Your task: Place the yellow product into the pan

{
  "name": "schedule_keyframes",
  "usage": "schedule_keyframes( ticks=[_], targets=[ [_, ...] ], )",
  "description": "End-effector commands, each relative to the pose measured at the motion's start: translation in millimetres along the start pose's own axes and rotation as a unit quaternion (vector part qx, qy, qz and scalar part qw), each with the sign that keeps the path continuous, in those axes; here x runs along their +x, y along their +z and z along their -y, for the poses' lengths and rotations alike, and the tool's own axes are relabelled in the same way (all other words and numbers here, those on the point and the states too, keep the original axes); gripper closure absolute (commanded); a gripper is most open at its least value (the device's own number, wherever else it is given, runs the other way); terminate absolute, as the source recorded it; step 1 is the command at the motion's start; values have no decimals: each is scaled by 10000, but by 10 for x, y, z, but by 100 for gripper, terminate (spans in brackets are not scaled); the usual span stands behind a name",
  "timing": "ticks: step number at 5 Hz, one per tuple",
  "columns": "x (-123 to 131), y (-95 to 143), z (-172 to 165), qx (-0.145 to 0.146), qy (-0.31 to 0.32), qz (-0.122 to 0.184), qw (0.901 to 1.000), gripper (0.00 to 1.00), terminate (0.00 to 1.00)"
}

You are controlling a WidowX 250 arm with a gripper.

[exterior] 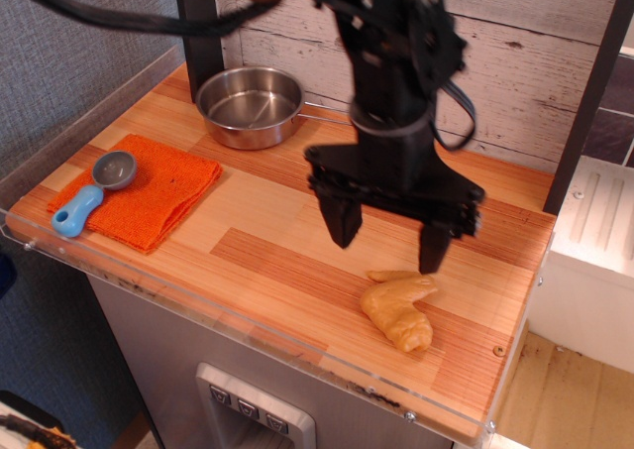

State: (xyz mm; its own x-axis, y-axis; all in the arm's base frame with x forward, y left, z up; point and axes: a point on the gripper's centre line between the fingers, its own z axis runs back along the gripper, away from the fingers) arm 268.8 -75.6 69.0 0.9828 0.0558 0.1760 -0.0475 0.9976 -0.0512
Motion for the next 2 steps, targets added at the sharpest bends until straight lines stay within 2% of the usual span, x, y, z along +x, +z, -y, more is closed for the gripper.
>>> schedule_keyframes(
  ticks=[1, 2],
  targets=[
    [-18, -108, 118, 292, 119, 6, 9995, 0, 0],
    [-134, -146, 96, 468, -3, -112, 9988, 0, 0]
  ],
)
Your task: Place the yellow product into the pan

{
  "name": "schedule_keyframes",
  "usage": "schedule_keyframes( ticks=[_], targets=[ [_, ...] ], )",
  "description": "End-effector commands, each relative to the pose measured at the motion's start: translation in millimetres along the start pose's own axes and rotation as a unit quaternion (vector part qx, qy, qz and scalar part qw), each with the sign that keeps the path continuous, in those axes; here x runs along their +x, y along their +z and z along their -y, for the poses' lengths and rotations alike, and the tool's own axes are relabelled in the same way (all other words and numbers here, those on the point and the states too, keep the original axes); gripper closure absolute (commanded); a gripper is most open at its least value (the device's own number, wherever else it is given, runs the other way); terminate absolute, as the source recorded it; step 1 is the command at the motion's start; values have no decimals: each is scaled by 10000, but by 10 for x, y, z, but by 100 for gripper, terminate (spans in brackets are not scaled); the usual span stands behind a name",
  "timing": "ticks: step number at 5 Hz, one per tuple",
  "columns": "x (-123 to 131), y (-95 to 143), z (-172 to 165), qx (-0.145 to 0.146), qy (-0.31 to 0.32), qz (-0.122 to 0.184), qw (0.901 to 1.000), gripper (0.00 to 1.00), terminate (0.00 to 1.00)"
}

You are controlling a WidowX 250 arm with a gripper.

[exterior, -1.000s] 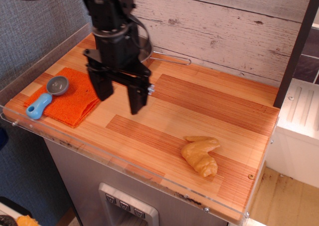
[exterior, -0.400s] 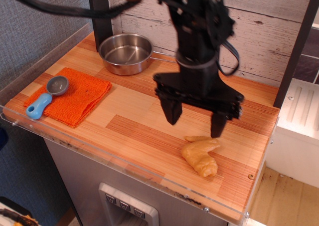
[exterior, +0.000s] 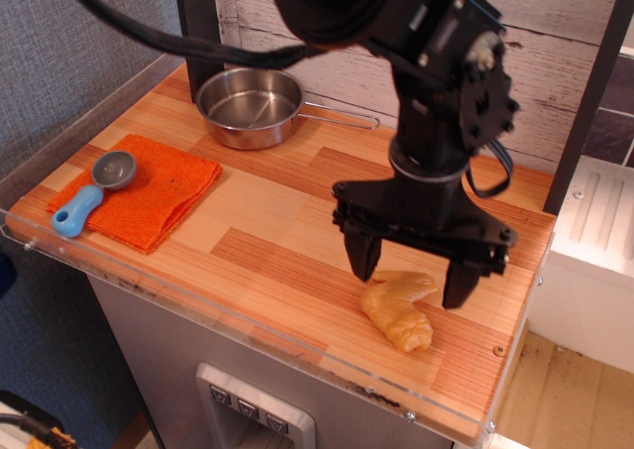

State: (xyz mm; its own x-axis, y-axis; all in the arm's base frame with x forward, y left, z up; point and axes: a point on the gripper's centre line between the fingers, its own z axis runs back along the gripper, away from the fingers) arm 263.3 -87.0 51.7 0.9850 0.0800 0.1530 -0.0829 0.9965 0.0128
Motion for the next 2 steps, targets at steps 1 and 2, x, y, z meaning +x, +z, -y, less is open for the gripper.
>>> schedule_keyframes(
  ticks=[1, 2],
  targets=[
    [-112, -82, 0, 67, -123, -108, 9998, 0, 0],
    [-118, -234, 50, -69, 9, -146, 9999, 0, 0]
  ],
)
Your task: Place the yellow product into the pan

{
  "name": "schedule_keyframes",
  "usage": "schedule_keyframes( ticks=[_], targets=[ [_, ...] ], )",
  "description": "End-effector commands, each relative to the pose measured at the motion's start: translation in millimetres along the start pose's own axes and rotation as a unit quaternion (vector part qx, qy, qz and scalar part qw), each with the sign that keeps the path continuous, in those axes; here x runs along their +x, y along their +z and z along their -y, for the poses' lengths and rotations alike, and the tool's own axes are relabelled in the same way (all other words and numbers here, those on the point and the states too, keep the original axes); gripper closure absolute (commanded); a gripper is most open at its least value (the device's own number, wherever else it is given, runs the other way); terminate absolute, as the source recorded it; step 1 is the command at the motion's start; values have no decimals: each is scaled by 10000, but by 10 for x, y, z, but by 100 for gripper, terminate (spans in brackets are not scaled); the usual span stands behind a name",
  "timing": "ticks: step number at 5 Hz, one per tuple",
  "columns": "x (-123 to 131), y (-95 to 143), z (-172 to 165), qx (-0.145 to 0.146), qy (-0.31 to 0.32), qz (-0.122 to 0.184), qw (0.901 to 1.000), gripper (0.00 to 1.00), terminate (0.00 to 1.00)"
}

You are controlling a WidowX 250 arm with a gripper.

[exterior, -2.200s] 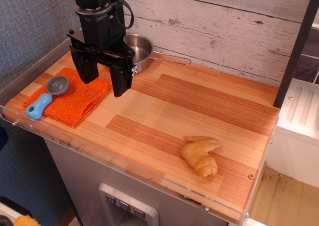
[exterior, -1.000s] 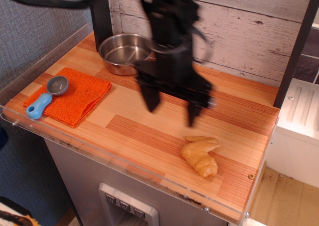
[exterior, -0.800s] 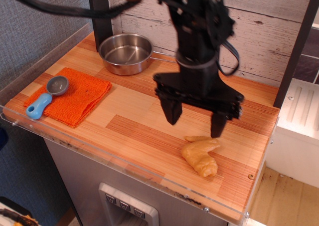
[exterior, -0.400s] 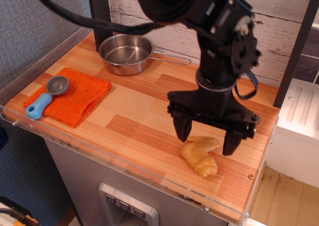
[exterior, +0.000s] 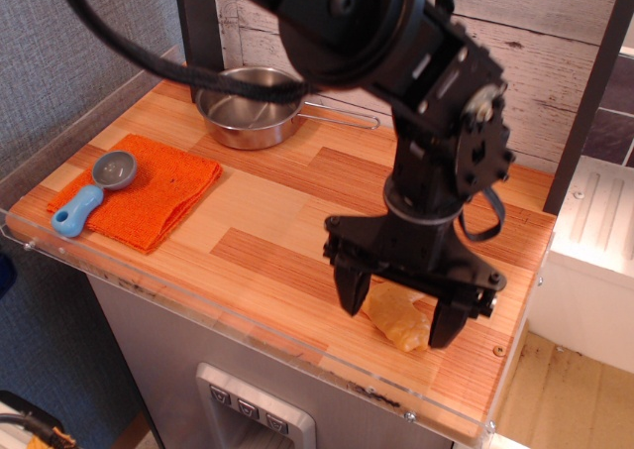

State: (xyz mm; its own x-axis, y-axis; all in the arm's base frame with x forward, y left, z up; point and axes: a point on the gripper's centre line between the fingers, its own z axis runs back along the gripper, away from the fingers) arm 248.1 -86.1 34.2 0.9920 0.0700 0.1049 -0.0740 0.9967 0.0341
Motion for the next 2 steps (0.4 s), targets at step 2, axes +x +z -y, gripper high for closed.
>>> schedule_keyframes(
  ticks=[2],
  targets=[
    [298, -288, 121, -342, 650, 389, 9965, 0, 0]
  ],
)
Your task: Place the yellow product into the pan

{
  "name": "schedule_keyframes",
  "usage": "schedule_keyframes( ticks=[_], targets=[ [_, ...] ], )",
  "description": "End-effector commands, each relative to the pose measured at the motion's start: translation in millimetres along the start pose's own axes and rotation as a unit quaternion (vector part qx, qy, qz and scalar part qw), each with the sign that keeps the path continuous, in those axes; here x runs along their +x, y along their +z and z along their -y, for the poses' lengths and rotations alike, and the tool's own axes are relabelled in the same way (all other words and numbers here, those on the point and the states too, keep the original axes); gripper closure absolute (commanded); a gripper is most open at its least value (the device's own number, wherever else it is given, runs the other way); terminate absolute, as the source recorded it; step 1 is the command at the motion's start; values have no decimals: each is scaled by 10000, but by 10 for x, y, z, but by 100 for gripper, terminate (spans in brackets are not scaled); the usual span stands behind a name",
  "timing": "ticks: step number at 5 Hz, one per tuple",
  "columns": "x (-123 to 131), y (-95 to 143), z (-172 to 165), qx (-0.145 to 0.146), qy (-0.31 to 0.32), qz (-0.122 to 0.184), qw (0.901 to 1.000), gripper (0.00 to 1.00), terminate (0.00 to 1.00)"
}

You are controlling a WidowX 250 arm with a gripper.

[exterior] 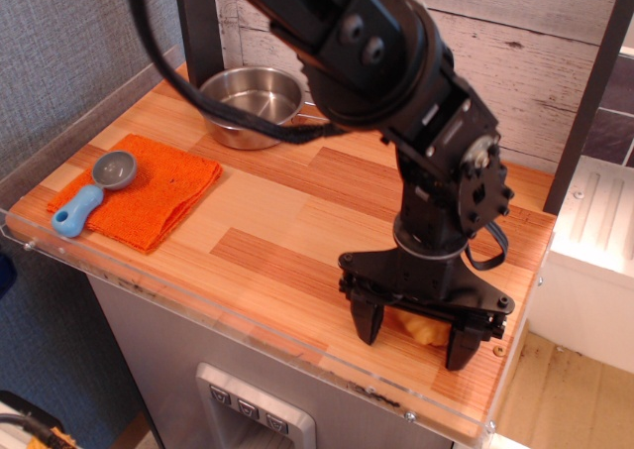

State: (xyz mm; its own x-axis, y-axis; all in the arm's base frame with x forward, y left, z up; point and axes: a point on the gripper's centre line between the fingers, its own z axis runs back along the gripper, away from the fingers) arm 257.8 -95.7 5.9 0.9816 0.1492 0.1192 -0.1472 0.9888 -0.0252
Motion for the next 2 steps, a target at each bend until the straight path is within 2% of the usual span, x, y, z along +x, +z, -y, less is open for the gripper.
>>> schedule_keyframes(
  ticks=[1, 2],
  targets=[
    [294, -111, -36, -221, 302, 256, 9990, 0, 0],
    [268, -108, -66, -277, 291, 224, 9989, 100, 0]
  ],
)
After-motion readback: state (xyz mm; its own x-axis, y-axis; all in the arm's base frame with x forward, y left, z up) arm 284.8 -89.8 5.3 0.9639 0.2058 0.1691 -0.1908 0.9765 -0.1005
